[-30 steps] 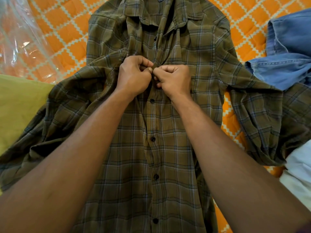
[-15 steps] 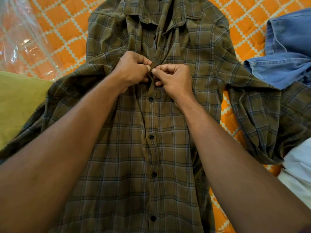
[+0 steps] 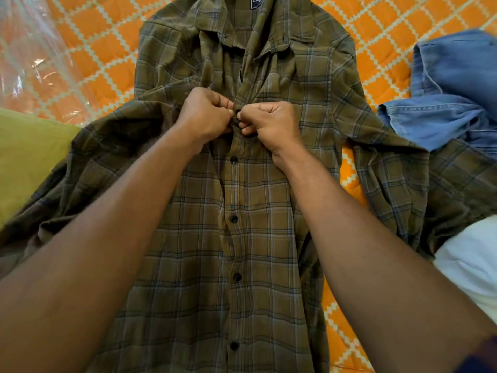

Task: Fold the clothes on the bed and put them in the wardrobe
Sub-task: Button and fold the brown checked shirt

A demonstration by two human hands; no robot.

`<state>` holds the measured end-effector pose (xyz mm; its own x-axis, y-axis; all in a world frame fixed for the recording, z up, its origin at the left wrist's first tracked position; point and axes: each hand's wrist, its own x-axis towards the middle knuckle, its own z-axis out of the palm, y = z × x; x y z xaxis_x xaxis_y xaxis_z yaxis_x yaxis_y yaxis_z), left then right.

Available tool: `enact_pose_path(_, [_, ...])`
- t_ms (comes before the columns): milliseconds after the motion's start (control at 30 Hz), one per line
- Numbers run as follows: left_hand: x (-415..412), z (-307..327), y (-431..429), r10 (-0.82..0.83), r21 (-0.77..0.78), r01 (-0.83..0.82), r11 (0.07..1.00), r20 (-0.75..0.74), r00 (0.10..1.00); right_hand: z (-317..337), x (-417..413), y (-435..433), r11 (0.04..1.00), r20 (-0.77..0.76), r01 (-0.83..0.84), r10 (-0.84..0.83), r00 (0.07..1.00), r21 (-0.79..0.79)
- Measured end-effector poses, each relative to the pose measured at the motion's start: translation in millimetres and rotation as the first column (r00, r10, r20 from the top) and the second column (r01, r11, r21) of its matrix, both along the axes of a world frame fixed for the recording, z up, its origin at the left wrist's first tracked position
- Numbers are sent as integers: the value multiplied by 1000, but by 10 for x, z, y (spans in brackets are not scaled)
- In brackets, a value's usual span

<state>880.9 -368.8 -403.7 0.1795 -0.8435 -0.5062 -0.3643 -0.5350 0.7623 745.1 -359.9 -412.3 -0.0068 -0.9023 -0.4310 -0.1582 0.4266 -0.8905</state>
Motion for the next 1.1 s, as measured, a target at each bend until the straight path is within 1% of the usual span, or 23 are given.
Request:
enact_pose_path(33, [-20, -16, 4, 22, 3, -22, 1000, -2, 1000, 19, -15, -4, 1000, -2, -4, 4, 1000, 11])
enact_pose_path(133, [-10, -67, 28, 18, -48, -14, 999, 86, 996, 57, -31, -34, 997, -72, -57, 61, 996, 60])
enact_pose_path(167, [6, -64, 51, 11, -61, -6, 998, 84, 996, 69, -42, -53, 993, -87, -81, 89, 992, 85])
enact_pose_path(267, [50, -3, 92, -10, -43, 10, 999, -10, 1000, 95, -100, -80, 986, -87, -88, 101, 991, 143])
enact_pose_path(333, [70, 38, 108, -67, -33, 68, 997, 35, 997, 72, -132, -60, 988, -193, -79, 104, 976, 131])
enact_pose_path(400, [74, 65, 110, -127, -59, 134, 989, 115, 985, 35, -157, -27, 994, -325, -77, 100, 940, 84])
enact_pose_path(467, [85, 100, 79, -156, -135, 182, 974, 179, 971, 55, -183, -27, 998, -403, -69, 64, 913, 2])
enact_pose_path(533, [107, 173, 16, -159, -228, 205, 952, 203, 966, 118, -195, -56, 990, -428, -50, -12, 904, -134])
enact_pose_path(600, [114, 255, -103, -175, -277, 241, 930, 241, 954, 221, -176, -138, 969, -409, -28, -78, 909, -246])
enact_pose_path(700, [113, 293, -304, -196, -278, 288, 916, 315, 929, 324, -80, -364, 933, -439, -51, -118, 891, -355])
enact_pose_path(767, [119, 215, -449, -201, -236, 289, 928, 338, 920, 354, 4, -554, 914, -482, -122, -87, 872, -386])
enact_pose_path(800, [120, 175, -499, -204, -203, 282, 938, 335, 920, 346, 40, -624, 914, -522, -186, -33, 853, -361])
enact_pose_path(867, [110, 105, -581, -210, -157, 269, 950, 315, 925, 299, 81, -701, 923, -631, -306, 96, 769, -233])
enact_pose_path(933, [74, 75, -632, -247, -143, 305, 942, 321, 914, 248, 67, -707, 935, -713, -333, 149, 685, -124])
enact_pose_path(967, [55, 68, -644, -273, -134, 332, 934, 335, 902, 235, 46, -692, 938, -724, -326, 145, 675, -116])
enact_pose_path(1000, [30, 50, -660, -296, -124, 358, 926, 353, 888, 226, 3, -680, 942, -715, -314, 137, 686, -120])
enact_pose_path(1033, [15, 35, -670, -313, -117, 383, 916, 384, 868, 221, -42, -665, 949, -686, -289, 125, 716, -129])
enact_pose_path(1100, [-7, 9, -684, -327, -93, 404, 910, 437, 838, 161, -153, -649, 978, -611, -158, 41, 791, -139])
